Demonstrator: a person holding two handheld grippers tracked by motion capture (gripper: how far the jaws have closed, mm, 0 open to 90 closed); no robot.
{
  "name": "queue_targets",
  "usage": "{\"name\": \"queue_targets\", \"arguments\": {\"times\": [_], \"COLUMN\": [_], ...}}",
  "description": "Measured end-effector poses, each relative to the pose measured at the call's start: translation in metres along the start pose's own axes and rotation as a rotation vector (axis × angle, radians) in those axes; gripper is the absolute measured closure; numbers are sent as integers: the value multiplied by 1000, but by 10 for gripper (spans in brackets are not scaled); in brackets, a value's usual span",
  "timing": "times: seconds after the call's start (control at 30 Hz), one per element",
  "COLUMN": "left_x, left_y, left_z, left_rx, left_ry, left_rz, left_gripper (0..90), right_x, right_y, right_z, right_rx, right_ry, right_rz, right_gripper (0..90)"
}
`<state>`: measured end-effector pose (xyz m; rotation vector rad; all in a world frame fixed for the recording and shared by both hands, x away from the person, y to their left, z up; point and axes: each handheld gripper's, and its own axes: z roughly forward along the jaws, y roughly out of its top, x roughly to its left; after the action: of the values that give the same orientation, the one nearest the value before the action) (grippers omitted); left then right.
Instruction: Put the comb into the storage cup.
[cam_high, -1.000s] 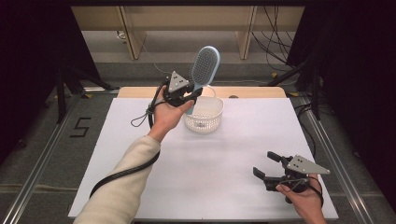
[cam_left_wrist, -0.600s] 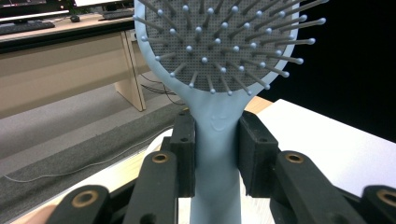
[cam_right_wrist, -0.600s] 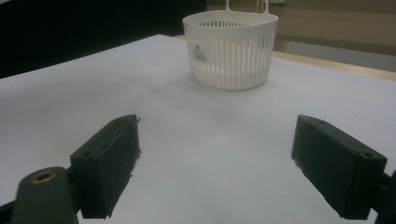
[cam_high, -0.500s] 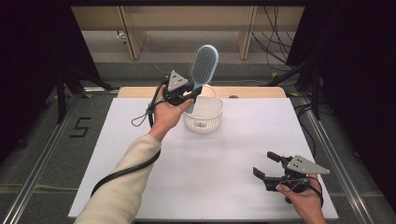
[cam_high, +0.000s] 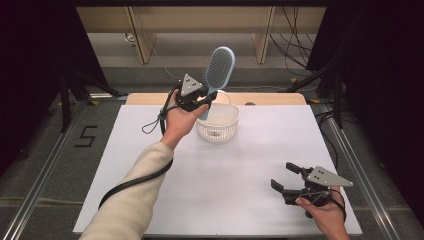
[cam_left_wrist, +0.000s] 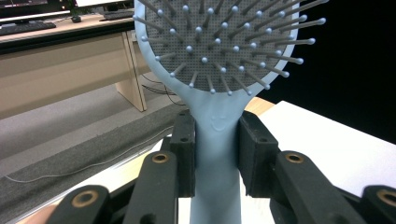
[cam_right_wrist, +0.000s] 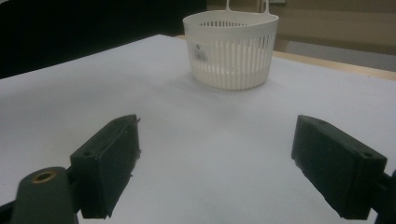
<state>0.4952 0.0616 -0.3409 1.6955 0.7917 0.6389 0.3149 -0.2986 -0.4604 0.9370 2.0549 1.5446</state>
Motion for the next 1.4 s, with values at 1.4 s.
{"name": "queue_targets", "arguments": {"times": [1.4], "left_x": [3], "left_y": [-6], "left_z": [18], "left_rx": [4], "left_ry": [7], "left_rz": [9], "left_gripper": [698], "right_x": [0], "right_y": [0], "right_z": [0], "right_rx": [-1], "right_ry": [4], "right_rz": [5], "right_gripper": [159]}}
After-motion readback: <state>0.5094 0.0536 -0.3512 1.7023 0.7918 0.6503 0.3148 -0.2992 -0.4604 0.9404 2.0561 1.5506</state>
